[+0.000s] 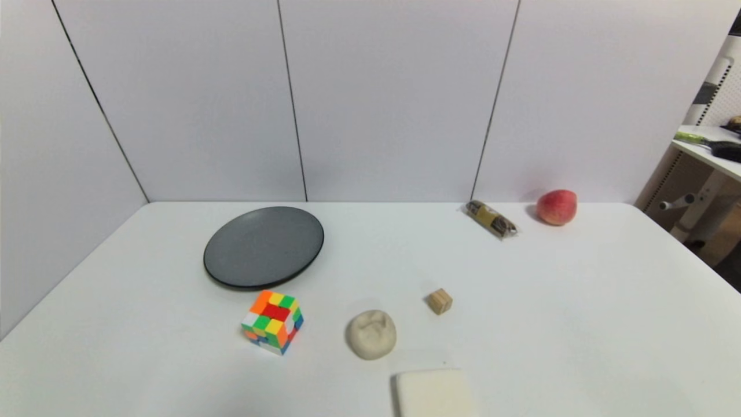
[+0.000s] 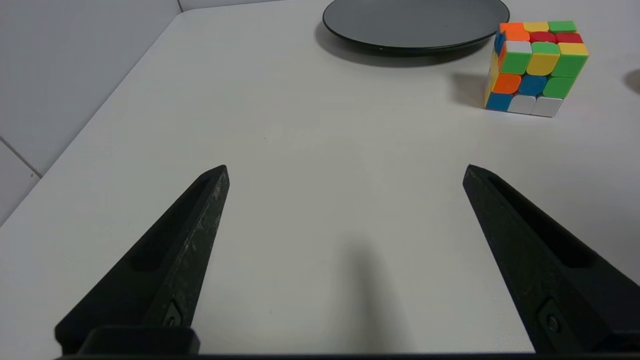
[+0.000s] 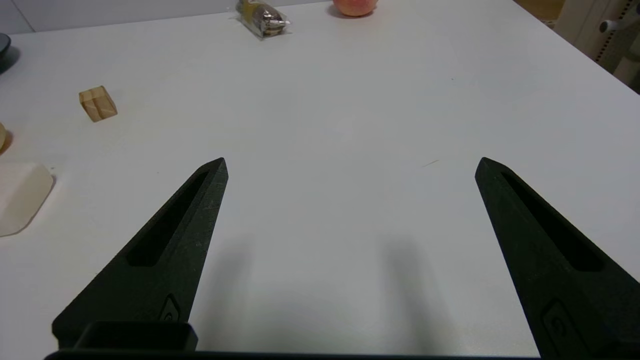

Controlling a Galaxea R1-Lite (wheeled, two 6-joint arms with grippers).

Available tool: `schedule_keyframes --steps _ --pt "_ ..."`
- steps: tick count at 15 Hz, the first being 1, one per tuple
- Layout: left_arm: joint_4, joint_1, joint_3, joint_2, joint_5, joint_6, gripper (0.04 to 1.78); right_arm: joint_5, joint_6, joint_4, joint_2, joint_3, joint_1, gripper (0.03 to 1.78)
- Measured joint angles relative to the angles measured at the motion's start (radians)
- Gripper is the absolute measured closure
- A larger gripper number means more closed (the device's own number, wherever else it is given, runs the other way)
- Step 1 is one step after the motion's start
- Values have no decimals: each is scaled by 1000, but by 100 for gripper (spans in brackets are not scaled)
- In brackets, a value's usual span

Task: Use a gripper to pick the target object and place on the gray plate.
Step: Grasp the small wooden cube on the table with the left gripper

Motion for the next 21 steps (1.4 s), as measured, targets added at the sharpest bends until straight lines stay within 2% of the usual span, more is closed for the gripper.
schedule_keyframes --steps 15,19,21 --pt "1 0 0 5 4 -2 13 0 0 0 0 0 0 10" --pt "1 -3 -23 100 0 10 13 0 0 0 0 0 0 10" --pt "0 -18 -112 195 -7 20 13 0 0 0 0 0 0 10"
